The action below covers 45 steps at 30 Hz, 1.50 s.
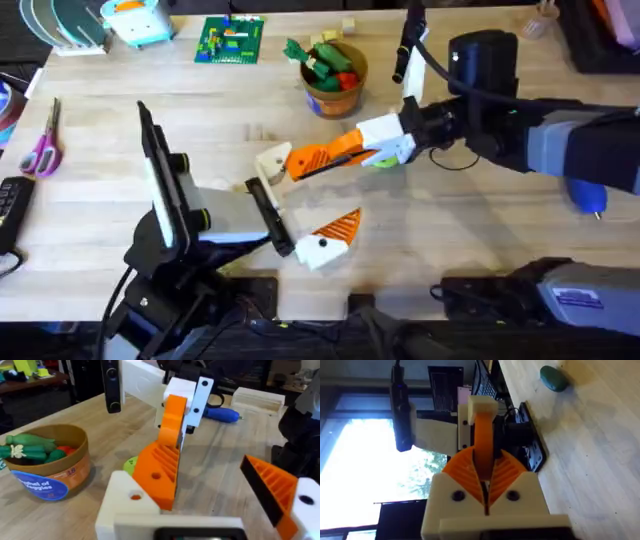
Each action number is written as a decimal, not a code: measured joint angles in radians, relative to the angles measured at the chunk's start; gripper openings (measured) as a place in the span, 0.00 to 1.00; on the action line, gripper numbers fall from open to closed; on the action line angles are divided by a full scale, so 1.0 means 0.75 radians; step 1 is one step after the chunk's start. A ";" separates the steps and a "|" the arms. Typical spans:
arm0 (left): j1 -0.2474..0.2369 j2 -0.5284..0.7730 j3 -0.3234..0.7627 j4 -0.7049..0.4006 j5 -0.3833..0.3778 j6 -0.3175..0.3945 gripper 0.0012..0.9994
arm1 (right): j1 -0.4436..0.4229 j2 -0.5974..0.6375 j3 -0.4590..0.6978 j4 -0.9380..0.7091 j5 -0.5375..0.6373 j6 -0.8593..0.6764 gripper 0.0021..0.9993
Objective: Pick up the gripper from the table and insert it into the empty holder that is missing its gripper. Then pick up a screw, insert it into the mounting hole, and use the screwdriver to tighten it. Finally, clean up the table by picking up the vegetable and placing it into the bucket.
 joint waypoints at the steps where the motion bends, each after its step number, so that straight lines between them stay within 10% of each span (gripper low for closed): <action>1: 0.001 0.000 0.000 0.000 -0.008 0.000 0.99 | 0.006 0.007 0.000 0.013 0.004 0.013 0.01; 28: 0.009 0.002 0.000 -0.006 0.031 -0.068 0.99 | 0.123 0.234 0.031 0.391 0.046 0.329 0.01; 45: 0.007 0.002 0.000 -0.003 0.024 -0.064 0.99 | 0.124 0.245 0.031 0.392 0.086 0.309 0.43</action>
